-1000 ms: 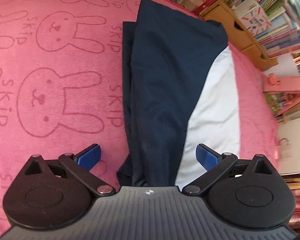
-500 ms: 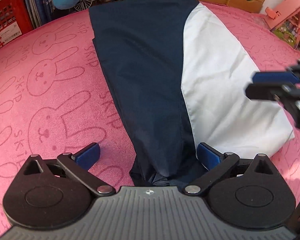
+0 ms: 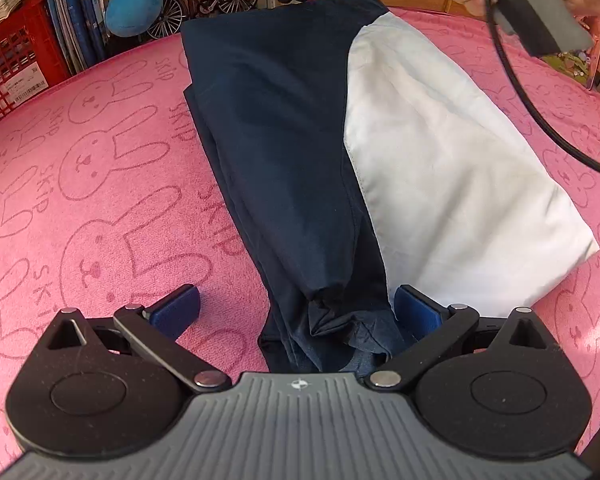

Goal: Fold clothes

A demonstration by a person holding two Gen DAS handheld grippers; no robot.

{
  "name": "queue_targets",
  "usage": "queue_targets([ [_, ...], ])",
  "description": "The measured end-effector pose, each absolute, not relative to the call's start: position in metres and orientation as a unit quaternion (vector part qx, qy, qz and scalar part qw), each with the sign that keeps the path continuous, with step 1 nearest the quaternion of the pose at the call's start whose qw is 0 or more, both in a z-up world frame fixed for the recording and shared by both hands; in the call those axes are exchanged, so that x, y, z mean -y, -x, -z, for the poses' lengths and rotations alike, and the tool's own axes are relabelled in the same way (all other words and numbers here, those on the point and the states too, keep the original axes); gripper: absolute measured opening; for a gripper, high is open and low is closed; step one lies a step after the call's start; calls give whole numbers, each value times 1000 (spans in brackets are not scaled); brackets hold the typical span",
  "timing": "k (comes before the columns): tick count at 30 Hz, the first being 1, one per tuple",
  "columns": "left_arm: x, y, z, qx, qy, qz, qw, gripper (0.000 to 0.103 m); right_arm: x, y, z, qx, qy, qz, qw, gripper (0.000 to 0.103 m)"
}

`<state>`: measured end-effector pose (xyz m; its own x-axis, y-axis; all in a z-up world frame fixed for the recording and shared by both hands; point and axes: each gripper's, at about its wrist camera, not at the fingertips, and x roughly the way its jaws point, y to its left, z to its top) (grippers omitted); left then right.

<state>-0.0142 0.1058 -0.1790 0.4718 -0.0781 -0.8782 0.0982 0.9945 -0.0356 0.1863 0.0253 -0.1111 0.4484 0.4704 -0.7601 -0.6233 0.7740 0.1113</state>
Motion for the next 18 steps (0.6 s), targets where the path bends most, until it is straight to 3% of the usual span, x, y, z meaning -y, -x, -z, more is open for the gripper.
queue_targets([
  [4,-106,15,180,-506,-10,52,861,103,-67,-138,152,-431,196,-385,792,11],
  [5,-107,15,180,-505,-10,52,861,103,-74,-139,161,-403,199,-391,803,6],
  [8,-108,14,181,-505,-11,53,862,103,-91,-175,162,-446,110,-363,811,3],
  [10,-108,16,180,-505,-12,56,861,103,-88,-184,146,-456,76,-350,815,14],
  [14,-123,10,171,-550,34,52,833,103,-49,-167,100,-423,58,-335,840,69],
  [18,-151,15,152,-566,131,23,814,103,9,-115,76,-426,88,-304,848,86],
])
